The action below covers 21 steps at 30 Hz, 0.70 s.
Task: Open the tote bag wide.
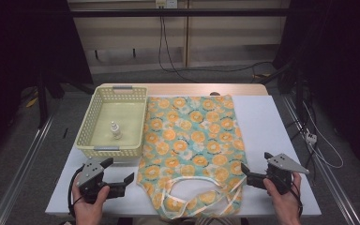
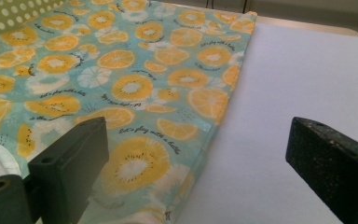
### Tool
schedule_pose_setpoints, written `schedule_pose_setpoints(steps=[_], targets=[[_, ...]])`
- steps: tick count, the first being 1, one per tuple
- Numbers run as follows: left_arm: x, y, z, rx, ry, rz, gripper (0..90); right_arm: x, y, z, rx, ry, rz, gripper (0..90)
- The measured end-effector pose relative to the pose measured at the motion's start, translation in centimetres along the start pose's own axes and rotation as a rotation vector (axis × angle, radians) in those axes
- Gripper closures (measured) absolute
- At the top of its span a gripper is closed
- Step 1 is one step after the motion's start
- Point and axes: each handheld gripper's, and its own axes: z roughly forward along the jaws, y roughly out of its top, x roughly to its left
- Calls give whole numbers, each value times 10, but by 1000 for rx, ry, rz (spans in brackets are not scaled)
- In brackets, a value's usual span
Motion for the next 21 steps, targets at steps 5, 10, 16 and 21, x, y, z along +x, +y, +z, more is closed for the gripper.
schedule_pose_setpoints(steps=[5, 10, 16, 21], targets=[[1, 1, 2, 10, -8, 3, 53, -1, 0, 0, 0, 17, 5, 53], [1, 0, 1, 12, -1, 2, 52, 1, 1, 2, 12, 42, -13, 50], [1, 0, -2, 4, -14, -7, 52, 4, 5, 4, 26, 66, -27, 50], [1, 0, -2, 0, -18, -1, 52, 5, 6, 6, 47, 97, -38, 50]])
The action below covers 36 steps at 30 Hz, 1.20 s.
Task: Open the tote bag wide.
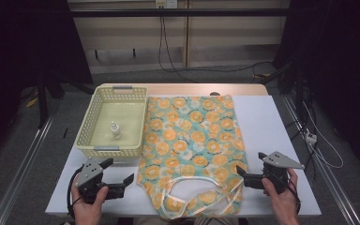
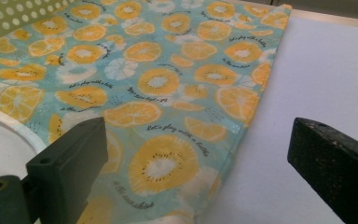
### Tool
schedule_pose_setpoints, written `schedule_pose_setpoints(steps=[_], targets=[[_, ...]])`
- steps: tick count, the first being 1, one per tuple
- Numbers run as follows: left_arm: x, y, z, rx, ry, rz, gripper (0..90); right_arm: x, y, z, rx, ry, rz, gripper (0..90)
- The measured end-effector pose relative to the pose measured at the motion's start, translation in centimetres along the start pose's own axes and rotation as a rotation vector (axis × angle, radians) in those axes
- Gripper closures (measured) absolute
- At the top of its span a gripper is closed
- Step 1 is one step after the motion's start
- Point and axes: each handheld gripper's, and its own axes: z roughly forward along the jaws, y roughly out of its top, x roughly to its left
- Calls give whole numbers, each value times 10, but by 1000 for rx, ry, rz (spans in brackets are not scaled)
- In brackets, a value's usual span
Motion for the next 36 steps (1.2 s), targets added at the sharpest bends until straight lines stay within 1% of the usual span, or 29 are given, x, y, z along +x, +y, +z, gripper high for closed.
schedule_pose_setpoints(steps=[1, 3, 5, 7, 9, 12, 16, 17, 20, 24, 28, 30, 31, 32, 33, 34, 36], targets=[[0, 0, 0, 3, 1, 0, 52, 1, 0, 0, 3, 2, 0, 54], [0, 0, -1, 2, 10, 4, 52, 1, 1, 1, 10, 10, -16, 76], [0, 0, 0, 3, 10, 1, 52, 3, 1, 3, 17, 23, -29, 61], [0, 0, 0, 3, 12, -3, 52, 5, 1, 3, 13, 29, -37, 64], [0, 0, 0, 6, 8, 1, 52, 7, 2, 3, 10, 32, -36, 65], [0, 0, 2, 15, 8, 8, 53, 9, 6, 1, 30, 42, -47, 71], [-1, 1, 2, 12, 7, 18, 53, 10, 9, 1, 49, 57, -57, 69], [-1, 0, 2, 9, 5, 15, 53, 12, 10, 3, 63, 71, -64, 64], [-1, 0, 0, 10, 12, 11, 53, 16, 13, 4, 72, 87, -78, 64], [-1, -1, -2, 7, 14, 12, 53, 26, 17, 7, 81, 112, -99, 63], [-2, -1, -2, 11, 11, 23, 53, 40, 21, 13, 116, 148, -123, 91], [-2, -1, -2, 11, 9, 22, 53, 47, 23, 16, 123, 157, -139, 102], [-2, -1, -2, 10, 10, 23, 53, 50, 25, 17, 124, 171, -150, 101], [-3, -1, -1, 10, 10, 22, 53, 50, 25, 17, 124, 171, -150, 101], [-3, -1, -1, 11, 10, 22, 53, 53, 26, 18, 121, 190, -159, 98], [-3, 0, -1, 14, 12, 25, 53, 60, 30, 20, 121, 225, -182, 97], [-3, 0, 0, 16, 12, 26, 53, 68, 34, 23, 134, 230, -221, 105]])
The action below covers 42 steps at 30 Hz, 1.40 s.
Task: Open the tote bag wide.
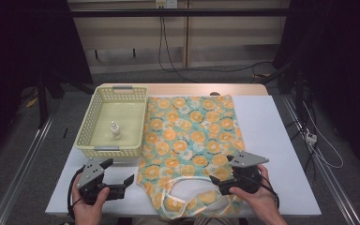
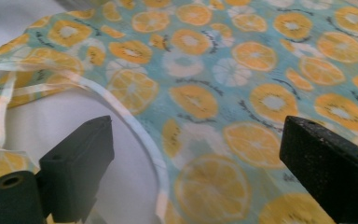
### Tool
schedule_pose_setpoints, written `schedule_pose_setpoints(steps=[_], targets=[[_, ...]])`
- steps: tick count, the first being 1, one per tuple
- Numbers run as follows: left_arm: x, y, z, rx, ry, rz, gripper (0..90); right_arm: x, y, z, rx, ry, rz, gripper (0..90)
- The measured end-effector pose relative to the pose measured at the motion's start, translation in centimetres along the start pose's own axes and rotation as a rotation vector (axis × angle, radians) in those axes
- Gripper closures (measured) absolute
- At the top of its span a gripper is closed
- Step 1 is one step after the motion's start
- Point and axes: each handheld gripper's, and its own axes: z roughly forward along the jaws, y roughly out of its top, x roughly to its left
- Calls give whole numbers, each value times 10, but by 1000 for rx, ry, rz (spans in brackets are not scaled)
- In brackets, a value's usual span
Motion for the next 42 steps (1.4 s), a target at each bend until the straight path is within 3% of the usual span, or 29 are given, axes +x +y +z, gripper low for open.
schedule_pose_setpoints(steps=[4, 7, 11, 16, 23, 26, 30, 33, 37, 38, 39, 40, 42], targets=[[1, 0, 0, 0, -3, 0, 53, 14, 13, 5, 10, 72, -34, 100], [0, 0, 1, 3, -1, 4, 53, 25, 17, 8, 35, 118, -41, 161], [-1, 0, 2, 8, -11, 9, 53, 34, 15, 11, 74, 171, -64, 188], [-1, 0, 3, 23, -13, 12, 53, 41, 13, 8, 84, 209, -85, 198], [-1, 0, 4, 25, -12, 13, 53, 59, 9, 17, 160, 300, -148, 262], [0, 0, 5, 25, -7, 10, 52, 59, 6, 22, 166, 316, -158, 333], [-1, 0, 5, 34, -8, 23, 53, 56, -6, 40, 230, 330, -162, 415], [-2, 0, 5, 34, -14, 28, 53, 55, -6, 41, 226, 314, -172, 586], [-1, 0, 5, 35, -9, 24, 53, 55, -6, 40, 230, 296, -196, 748], [-1, 0, 5, 35, -9, 24, 53, 55, -6, 40, 230, 296, -196, 748], [-1, 0, 5, 35, -9, 25, 53, 56, -5, 40, 234, 298, -209, 846], [-1, 0, 5, 35, -11, 24, 53, 57, -5, 40, 235, 294, -215, 888], [-1, 0, 5, 35, -10, 27, 53, 57, -5, 40, 238, 288, -209, 900]])
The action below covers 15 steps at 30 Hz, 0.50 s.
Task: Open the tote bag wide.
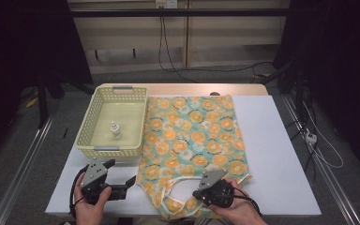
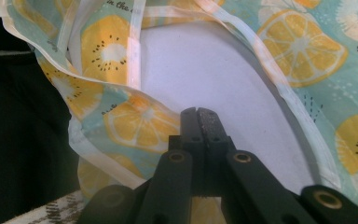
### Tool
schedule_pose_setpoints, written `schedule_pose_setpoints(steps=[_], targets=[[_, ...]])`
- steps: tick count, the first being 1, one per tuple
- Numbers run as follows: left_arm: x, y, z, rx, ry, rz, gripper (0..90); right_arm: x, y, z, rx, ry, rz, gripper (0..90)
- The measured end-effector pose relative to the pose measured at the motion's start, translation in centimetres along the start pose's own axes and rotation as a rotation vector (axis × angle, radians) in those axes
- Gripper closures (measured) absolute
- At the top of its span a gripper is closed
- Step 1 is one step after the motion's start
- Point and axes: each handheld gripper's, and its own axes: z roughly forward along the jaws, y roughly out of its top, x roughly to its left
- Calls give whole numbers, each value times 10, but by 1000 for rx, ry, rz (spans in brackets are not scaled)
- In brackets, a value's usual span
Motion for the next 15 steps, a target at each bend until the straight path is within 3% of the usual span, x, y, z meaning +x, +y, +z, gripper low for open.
schedule_pose_setpoints(steps=[12, 15], targets=[[0, 0, 1, 7, 4, 9, 54, -5, 2, -8, -59, -12, 8, 900], [-1, 0, 1, 6, 1, 9, 54, -10, 3, -14, -101, -3, 45, 900]])
